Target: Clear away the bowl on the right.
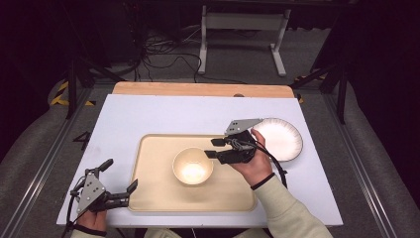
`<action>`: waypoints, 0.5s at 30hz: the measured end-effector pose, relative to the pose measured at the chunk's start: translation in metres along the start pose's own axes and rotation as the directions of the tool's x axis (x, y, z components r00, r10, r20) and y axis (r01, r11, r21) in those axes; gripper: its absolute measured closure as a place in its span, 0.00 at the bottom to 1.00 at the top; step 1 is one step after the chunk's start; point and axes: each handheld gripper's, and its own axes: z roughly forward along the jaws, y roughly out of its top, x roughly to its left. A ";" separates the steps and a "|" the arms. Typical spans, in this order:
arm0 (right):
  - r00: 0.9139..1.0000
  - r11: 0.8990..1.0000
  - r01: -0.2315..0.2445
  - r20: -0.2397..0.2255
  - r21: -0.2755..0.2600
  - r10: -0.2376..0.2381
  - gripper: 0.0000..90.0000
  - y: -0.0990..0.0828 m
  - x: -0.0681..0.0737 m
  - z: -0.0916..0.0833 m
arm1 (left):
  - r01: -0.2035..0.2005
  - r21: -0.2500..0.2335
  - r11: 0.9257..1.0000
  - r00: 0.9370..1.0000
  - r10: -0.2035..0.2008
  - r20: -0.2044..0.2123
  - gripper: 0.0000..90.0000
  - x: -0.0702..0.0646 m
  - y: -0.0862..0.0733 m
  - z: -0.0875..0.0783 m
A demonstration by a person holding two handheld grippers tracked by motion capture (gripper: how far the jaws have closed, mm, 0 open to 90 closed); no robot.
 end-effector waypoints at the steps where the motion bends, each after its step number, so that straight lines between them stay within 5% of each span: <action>1: 1.000 1.000 0.000 0.000 0.000 0.000 0.55 0.000 0.000 0.000 | 0.000 0.000 1.000 1.000 0.000 0.000 0.00 0.000 0.000 0.000; 7: 0.988 0.986 0.152 0.028 -0.075 -0.150 0.47 -0.012 0.009 -0.012 | 0.051 0.004 0.999 0.999 -0.051 -0.011 0.00 0.003 0.000 0.000; 15: 0.990 0.980 0.137 0.041 -0.147 -0.132 0.28 -0.025 0.013 -0.023 | 0.047 0.007 0.999 0.999 -0.047 -0.011 0.00 0.003 0.000 0.001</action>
